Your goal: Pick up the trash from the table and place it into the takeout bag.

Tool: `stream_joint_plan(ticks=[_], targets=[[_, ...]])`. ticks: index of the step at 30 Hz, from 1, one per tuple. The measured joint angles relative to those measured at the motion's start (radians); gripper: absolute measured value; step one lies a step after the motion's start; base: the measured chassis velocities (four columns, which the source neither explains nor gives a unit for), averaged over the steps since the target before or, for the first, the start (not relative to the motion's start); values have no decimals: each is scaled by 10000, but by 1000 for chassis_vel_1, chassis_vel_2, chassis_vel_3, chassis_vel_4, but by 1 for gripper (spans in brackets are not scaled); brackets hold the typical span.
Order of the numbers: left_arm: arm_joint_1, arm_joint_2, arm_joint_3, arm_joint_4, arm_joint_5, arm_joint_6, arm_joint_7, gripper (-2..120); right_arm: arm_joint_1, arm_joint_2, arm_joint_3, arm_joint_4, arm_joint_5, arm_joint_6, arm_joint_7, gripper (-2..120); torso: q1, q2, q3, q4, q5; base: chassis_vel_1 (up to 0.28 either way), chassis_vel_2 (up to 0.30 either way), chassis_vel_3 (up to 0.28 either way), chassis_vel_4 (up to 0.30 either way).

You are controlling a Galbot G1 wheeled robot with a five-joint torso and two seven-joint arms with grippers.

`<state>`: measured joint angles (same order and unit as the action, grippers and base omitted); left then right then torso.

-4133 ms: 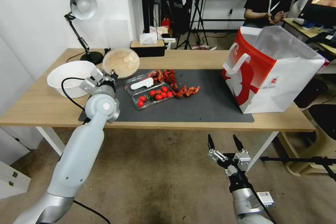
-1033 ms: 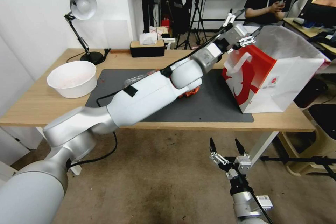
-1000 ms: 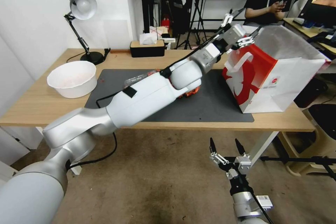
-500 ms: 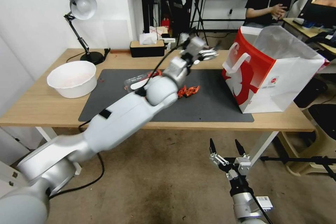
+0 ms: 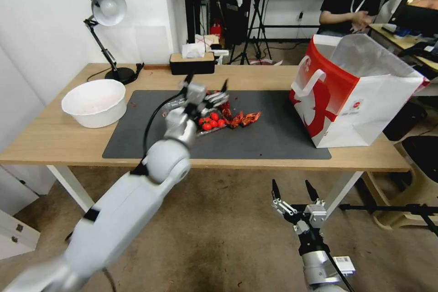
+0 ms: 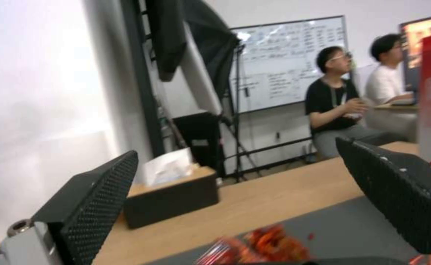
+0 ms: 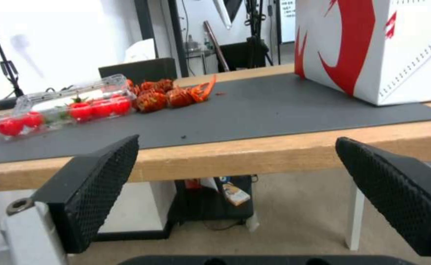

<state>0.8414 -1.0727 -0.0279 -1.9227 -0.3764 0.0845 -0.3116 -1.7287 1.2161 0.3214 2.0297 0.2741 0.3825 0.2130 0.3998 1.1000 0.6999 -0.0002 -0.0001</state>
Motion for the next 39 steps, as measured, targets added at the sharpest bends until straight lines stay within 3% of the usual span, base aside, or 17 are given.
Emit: stream_joint_plan(ticks=[5, 12, 17, 27, 39], targets=[[933, 86, -760, -356, 186, -32, -5, 100, -15, -24, -42, 20, -7, 2, 1, 100, 0, 0, 0, 2, 1, 0, 0, 0, 0], [3293, -16, -2238, -1149, 947, 26, -98, 100, -17, -88, -72, 138, -14, 28, 18, 100, 0, 1, 0, 2, 1, 0, 0, 0, 0], [4731, -290, -3090, -1516, 1129, -623, 259, 100, -45, -150, -72, 290, -28, 38, 10, 100, 0, 1, 0, 2, 3, 0, 0, 0, 0], [6599, -946, -3544, -1965, 1460, -1574, 396, 100, -53, -190, -23, 379, -283, 136, -127, 100, 2, 0, 0, 2, 2, 0, 0, 0, 0], [7847, -1227, -3769, -1381, 1873, -3300, 898, 100, 241, -217, 262, 190, -397, 400, -133, 100, 2, 1, 1, 2, 0, 0, 0, 0, 0]])
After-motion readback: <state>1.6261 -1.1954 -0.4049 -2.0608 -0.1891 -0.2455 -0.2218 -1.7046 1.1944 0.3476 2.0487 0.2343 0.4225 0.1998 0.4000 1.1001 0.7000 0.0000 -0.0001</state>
